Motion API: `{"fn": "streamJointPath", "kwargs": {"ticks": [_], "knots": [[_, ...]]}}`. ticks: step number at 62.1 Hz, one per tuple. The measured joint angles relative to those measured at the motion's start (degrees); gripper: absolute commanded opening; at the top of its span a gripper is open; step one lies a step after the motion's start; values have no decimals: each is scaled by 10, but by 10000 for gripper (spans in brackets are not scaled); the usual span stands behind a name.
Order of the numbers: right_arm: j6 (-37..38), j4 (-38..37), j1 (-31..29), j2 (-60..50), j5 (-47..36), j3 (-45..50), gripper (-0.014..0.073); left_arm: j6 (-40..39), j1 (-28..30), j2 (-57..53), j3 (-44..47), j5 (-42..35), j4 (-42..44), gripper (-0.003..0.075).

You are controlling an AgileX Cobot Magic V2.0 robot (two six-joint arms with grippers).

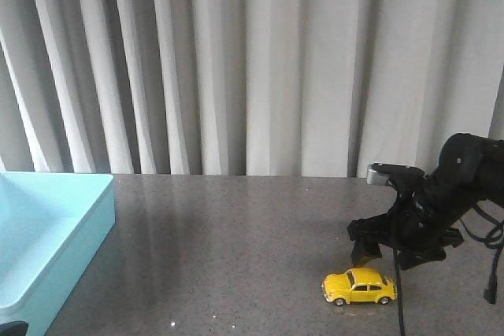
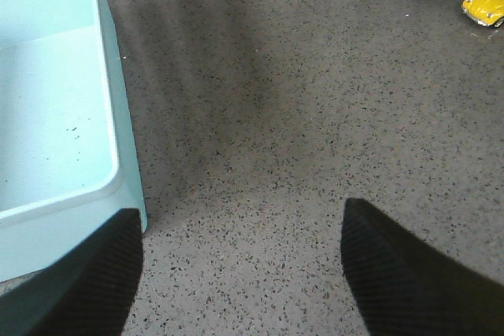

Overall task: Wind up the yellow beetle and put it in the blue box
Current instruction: 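Lower the right gripper onto the yellow toy car's roof, then press the car with the right gripper and push it toward the blue box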

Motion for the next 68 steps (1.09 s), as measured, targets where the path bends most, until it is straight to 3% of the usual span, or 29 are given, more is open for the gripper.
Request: {"fn": "streamJointPath", "kwargs": {"ticks": [17, 55, 68], "knots": [[28, -3, 4, 79, 46, -74, 561, 0, 0, 0, 0, 0, 0, 521], [59, 1, 4, 95, 57, -83, 561, 0, 0, 0, 0, 1, 0, 521], [55, -31, 4, 95, 68, -84, 561, 0, 0, 0, 0, 2, 0, 521]]}}
